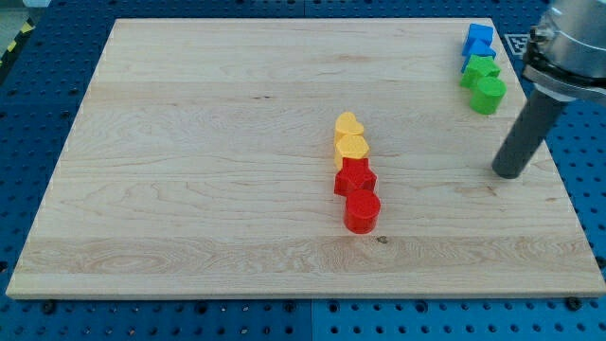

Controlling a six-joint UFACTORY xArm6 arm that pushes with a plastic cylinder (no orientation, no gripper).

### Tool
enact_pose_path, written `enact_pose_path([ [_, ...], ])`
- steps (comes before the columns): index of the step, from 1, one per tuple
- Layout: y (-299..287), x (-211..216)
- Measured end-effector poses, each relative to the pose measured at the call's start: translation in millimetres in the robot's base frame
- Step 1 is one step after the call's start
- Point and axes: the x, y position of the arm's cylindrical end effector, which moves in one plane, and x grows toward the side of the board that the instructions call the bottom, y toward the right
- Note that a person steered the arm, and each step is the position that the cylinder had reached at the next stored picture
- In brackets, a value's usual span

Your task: Push the green star to the right side of the yellow heart

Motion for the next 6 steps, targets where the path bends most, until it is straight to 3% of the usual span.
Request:
enact_pose_path([
  [1,7.8,1.8],
  [2,35.5,-27.2],
  [5,42.1,-174.2],
  [6,42.1,-190.3],
])
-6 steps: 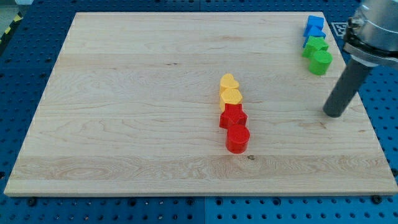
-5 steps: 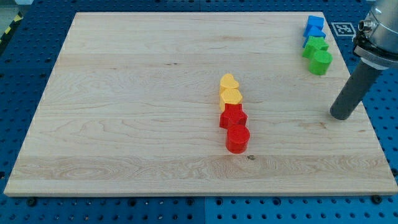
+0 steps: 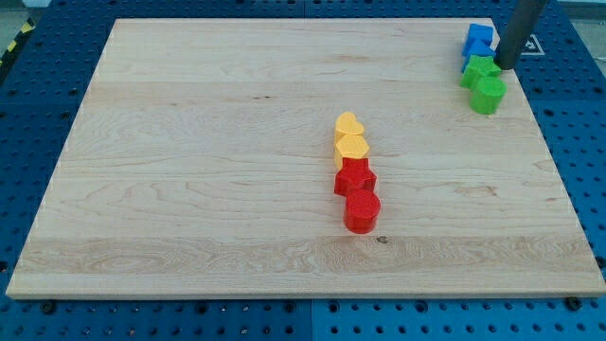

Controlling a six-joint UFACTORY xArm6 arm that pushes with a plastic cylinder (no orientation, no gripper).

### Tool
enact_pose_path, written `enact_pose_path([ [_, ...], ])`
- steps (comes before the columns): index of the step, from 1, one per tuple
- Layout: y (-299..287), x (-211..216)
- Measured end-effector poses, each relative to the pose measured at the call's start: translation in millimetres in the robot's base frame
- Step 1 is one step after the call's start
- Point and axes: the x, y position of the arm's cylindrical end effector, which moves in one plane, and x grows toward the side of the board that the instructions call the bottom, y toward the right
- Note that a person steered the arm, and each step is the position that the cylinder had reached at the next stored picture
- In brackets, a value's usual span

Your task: Push the green star to the right side of the yellow heart

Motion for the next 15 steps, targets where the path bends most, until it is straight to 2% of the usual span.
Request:
enact_pose_path([
  [3,-25.1,22.0],
  [4,-25.6,42.1],
  [9,-65.5,44.0],
  [10,-65.1,18.5],
  [11,-80.6,19.7],
  [14,-91.1,70.4],
  [15,-95.6,54.0],
])
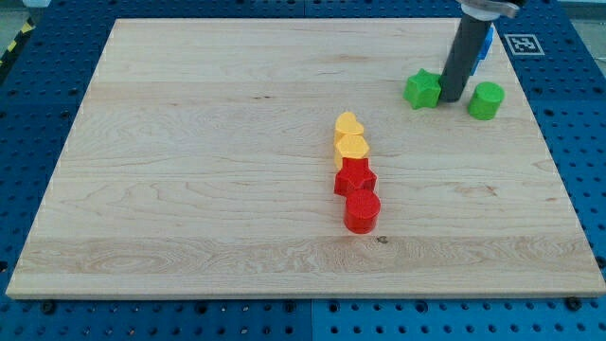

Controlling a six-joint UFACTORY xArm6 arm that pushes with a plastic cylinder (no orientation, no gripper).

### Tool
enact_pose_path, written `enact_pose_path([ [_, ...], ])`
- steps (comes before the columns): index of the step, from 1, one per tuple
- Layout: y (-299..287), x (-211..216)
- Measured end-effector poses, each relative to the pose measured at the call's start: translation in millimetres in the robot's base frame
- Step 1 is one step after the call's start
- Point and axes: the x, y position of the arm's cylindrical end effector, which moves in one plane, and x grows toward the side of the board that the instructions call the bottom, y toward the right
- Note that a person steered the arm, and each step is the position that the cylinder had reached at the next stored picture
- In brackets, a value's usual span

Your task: Push the green star to the right side of the yellow heart

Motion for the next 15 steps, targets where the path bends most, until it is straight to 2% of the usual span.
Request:
enact_pose_path([
  [1,-13.0,-32.0],
  [2,-28.3,-7.9],
  [3,-30.3,-4.6],
  [5,-60.3,-27.1],
  [6,-65.6,-0.6],
  [12,-61.5,22.2],
  [15,-61.4,50.1],
])
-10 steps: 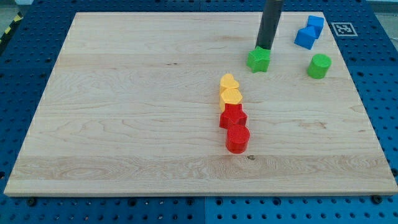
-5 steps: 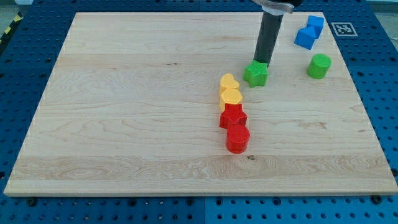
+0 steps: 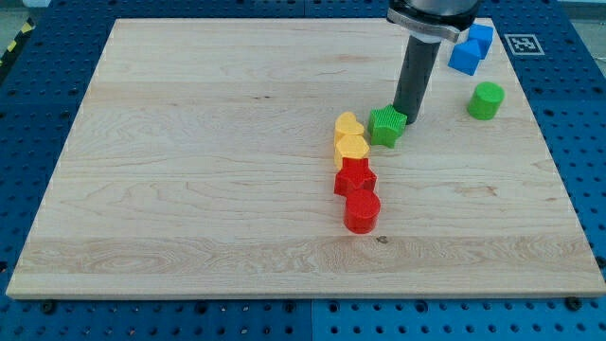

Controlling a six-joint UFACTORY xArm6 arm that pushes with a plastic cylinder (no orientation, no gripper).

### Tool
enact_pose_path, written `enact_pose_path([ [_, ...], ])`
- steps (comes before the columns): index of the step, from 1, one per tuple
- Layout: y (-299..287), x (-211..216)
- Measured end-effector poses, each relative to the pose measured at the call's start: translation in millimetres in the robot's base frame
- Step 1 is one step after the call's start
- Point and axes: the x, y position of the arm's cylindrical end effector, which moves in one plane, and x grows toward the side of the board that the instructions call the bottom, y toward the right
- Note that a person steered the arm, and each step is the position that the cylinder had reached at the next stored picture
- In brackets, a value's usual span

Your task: Push the green star to the right side of the yellow heart

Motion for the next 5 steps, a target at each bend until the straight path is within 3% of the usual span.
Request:
enact_pose_path([
  [3,0.0,3.0],
  [5,0.0,-29.6],
])
